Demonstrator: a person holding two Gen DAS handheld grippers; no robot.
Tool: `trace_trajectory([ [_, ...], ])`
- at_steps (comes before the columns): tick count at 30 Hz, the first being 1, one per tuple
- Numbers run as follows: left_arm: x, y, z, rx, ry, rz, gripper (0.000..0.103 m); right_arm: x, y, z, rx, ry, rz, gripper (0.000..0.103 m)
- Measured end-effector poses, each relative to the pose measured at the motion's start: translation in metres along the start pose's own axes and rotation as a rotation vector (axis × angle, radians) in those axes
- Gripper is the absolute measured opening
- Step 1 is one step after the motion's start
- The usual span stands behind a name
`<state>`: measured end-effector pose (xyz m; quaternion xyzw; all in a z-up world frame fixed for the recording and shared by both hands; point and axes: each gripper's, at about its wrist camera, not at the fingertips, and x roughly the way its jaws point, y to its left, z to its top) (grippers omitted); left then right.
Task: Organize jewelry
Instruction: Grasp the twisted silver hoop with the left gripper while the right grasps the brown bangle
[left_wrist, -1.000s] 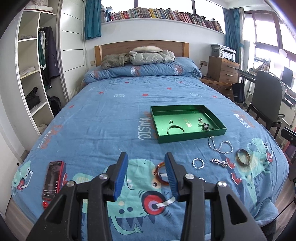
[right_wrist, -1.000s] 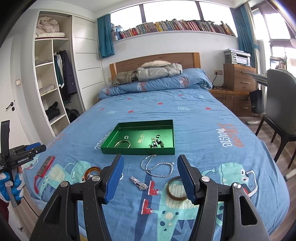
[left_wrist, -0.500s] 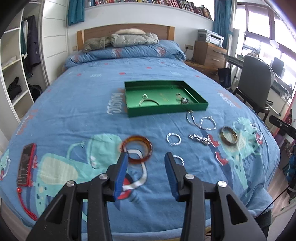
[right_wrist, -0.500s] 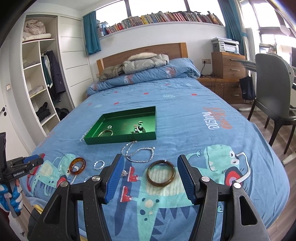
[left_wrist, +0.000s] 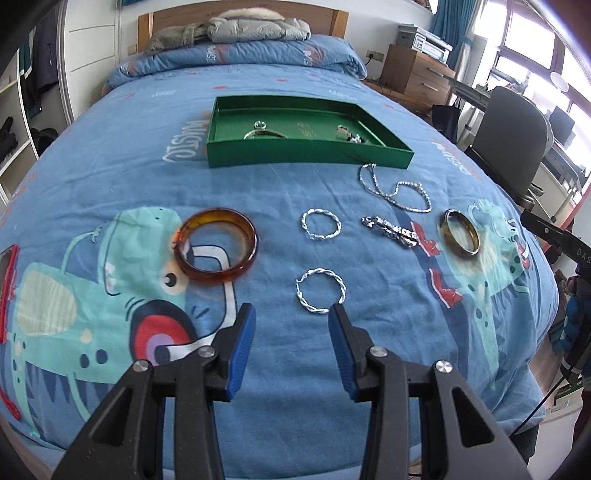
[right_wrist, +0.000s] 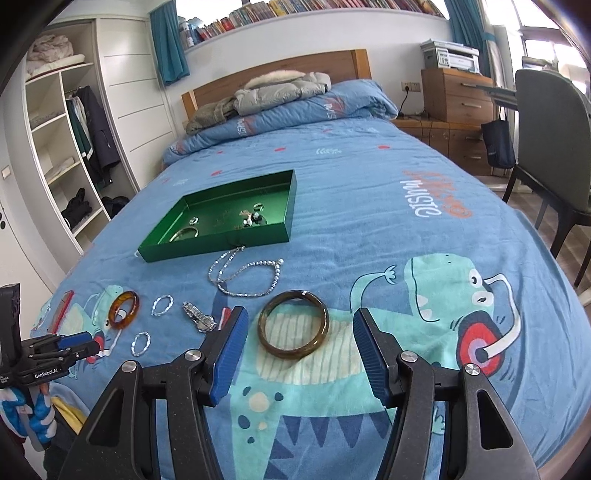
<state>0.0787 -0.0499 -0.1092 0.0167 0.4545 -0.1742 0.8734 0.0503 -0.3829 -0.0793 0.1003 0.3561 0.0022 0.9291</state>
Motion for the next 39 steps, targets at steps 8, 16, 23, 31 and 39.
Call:
trace_trajectory([
  [8,0.033,0.000,0.010,-0.033,0.056,-0.001,0.039,0.041,-0.007,0.003,-0.030,0.080,0.021,0.047],
  [16,0.058,-0.008,0.013,-0.031,0.125,0.015,0.038,0.068,-0.009,0.006,-0.074,0.147,0.028,0.040],
  [23,0.075,-0.016,0.023,0.016,0.187,0.064,0.023,0.087,-0.010,0.005,-0.103,0.195,0.033,0.038],
  [31,0.086,-0.045,0.021,0.158,0.195,0.137,0.003,0.107,-0.005,-0.003,-0.172,0.265,0.024,0.038],
  [39,0.082,-0.044,0.021,0.129,0.155,0.135,0.003,0.109,0.001,-0.004,-0.246,0.268,0.004,0.017],
])
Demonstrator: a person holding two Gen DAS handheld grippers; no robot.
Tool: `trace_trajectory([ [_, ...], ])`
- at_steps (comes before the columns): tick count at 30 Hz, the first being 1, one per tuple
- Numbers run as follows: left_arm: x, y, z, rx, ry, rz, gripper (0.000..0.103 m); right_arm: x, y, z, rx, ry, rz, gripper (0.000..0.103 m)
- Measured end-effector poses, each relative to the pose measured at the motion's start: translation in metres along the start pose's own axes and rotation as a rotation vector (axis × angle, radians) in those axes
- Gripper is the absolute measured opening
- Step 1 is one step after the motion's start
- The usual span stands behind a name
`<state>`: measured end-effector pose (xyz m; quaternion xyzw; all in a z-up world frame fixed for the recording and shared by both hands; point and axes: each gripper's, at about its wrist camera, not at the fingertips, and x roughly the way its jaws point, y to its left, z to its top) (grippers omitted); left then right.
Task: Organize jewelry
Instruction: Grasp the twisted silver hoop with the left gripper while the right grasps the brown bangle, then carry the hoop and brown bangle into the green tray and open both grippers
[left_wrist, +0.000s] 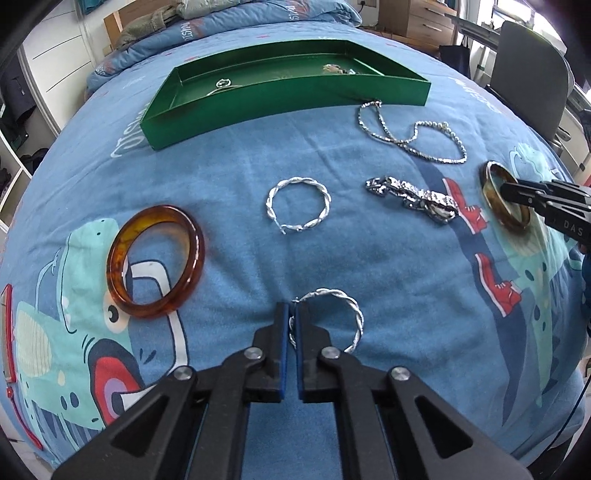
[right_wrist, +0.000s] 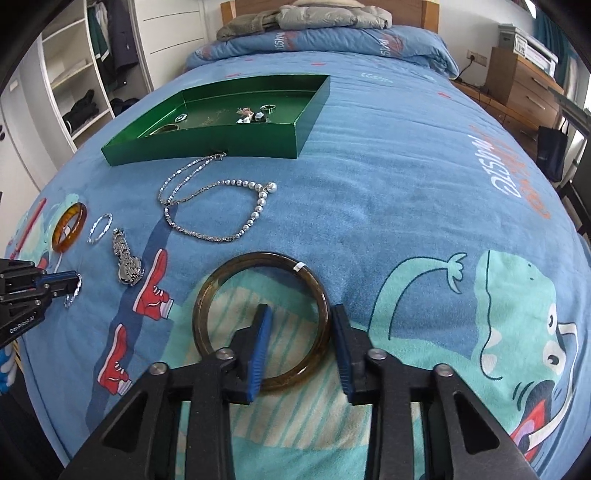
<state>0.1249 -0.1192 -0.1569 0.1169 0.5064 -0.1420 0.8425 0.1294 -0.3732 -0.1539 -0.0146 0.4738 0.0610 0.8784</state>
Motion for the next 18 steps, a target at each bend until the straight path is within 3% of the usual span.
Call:
trace_trajectory([
  [2,-0.004,0.003,-0.004,-0.014,-0.009,-0.005,0.003,-0.001,-0.001,0.000,0.009,-0.006,-0.005,0.009],
  [9,-0.016,0.008,-0.013,-0.042,-0.029,-0.017,0.003,-0.011,0.002,-0.004,0.040,-0.041,-0.030,0.009],
  [18,-0.038,0.015,-0.017,-0.060,-0.068,-0.022,0.003,-0.054,0.006,-0.011,0.068,-0.120,-0.064,0.009],
])
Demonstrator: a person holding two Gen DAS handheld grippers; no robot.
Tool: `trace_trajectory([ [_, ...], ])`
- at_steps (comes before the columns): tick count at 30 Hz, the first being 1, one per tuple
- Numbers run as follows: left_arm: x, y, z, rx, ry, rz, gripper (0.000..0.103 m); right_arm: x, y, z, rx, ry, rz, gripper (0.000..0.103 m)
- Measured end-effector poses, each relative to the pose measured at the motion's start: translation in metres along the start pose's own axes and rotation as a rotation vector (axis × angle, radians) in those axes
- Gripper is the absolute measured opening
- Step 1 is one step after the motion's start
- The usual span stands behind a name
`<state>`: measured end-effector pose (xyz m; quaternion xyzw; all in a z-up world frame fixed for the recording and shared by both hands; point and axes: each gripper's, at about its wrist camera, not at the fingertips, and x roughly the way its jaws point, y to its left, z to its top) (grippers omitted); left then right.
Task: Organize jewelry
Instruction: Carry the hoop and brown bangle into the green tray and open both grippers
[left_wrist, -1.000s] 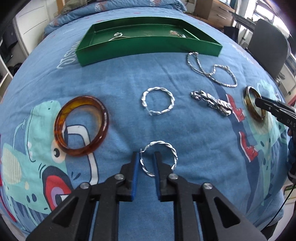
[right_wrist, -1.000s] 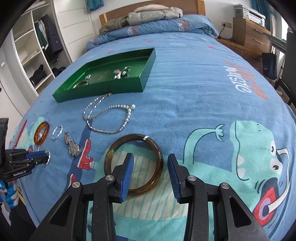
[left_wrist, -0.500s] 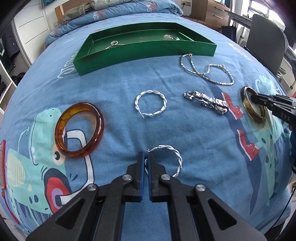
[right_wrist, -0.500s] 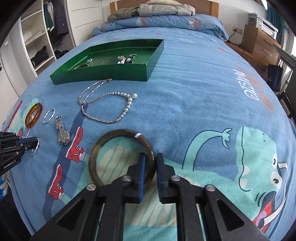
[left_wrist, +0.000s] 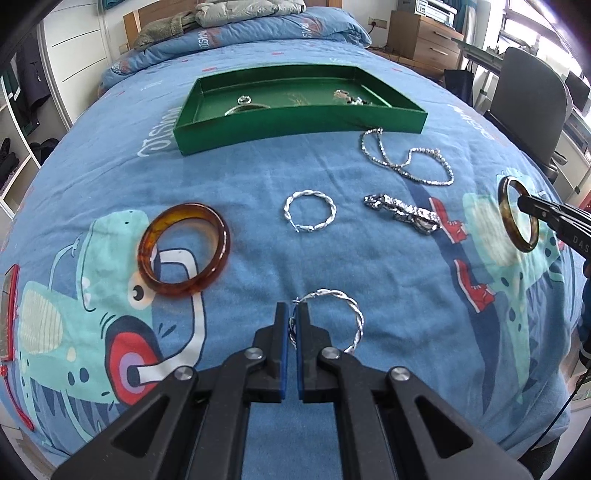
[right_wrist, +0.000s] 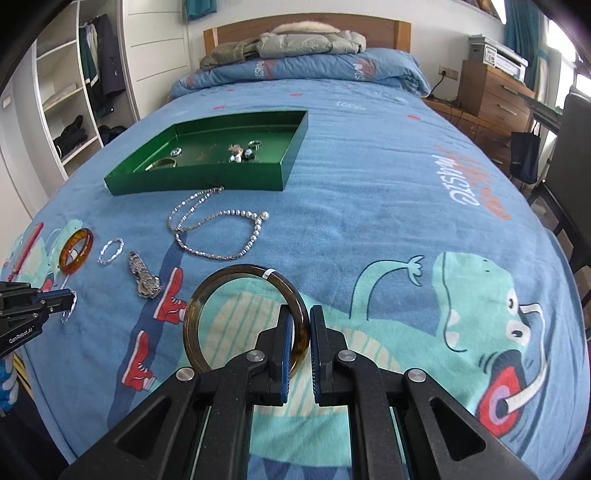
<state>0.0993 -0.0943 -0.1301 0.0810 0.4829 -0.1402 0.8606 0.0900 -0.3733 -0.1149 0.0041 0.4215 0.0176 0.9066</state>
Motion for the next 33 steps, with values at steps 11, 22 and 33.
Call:
trace_trajectory([
  [11,-0.053,0.002,-0.003,-0.002,-0.092,-0.008,0.003,-0.057,0.012,-0.011,0.015,-0.075,-0.010,0.009],
  [22,-0.090,0.020,0.014,-0.031,-0.172,-0.006,0.003,-0.094,0.023,0.001,0.027,-0.156,-0.021,0.009],
  [33,-0.091,0.056,0.071,-0.053,-0.229,0.000,0.003,-0.089,0.049,0.062,-0.013,-0.218,-0.020,0.009],
])
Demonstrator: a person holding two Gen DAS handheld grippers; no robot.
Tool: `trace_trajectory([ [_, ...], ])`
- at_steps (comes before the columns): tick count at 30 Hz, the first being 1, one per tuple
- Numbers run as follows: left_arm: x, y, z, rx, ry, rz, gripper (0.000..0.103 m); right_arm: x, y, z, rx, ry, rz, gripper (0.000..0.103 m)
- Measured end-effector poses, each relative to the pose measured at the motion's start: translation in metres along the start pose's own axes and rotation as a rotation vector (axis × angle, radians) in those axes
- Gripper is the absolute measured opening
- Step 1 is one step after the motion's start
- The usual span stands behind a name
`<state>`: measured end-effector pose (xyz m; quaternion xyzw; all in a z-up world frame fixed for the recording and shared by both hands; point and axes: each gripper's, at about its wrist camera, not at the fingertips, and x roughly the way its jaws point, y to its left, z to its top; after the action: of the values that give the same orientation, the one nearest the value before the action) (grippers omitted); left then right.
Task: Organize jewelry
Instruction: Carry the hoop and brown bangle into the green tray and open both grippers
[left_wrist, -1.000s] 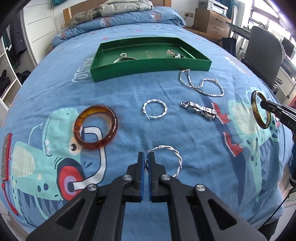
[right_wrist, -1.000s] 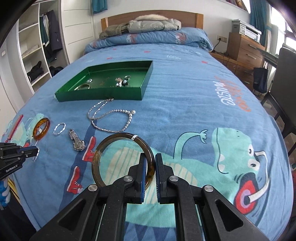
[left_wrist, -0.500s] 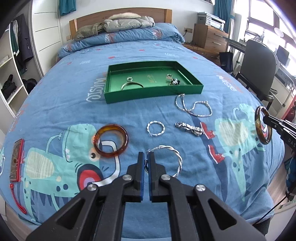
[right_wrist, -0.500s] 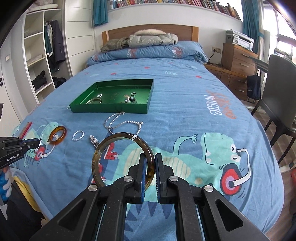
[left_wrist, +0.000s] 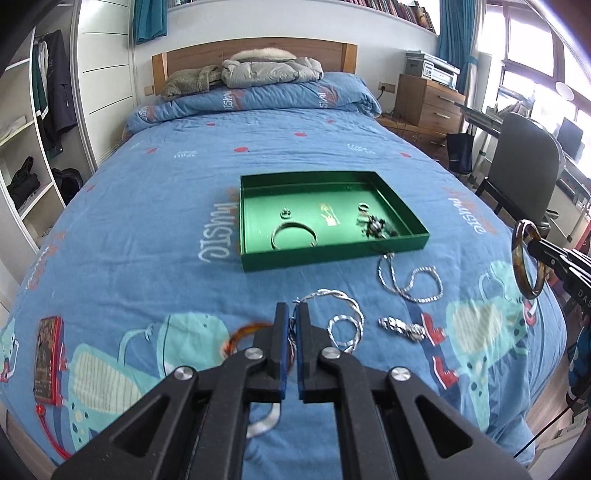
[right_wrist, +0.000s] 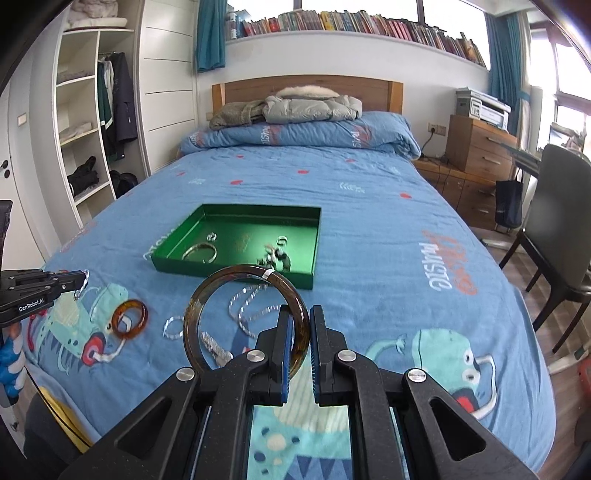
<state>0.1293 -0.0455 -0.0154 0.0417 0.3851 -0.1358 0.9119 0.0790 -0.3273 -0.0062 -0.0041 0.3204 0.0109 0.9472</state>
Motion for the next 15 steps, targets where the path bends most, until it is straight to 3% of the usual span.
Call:
trace_trajectory([
  [6,0.030,0.016,0.036,-0.006,-0.017,0.005,0.003,0.040,0.010,0.040,0.001,-0.015,0.016,0.009],
  [15,0.101,0.034,0.099,-0.018,-0.008,0.021,0.003,0.135,0.025,0.097,-0.026,-0.003,0.043,0.009],
])
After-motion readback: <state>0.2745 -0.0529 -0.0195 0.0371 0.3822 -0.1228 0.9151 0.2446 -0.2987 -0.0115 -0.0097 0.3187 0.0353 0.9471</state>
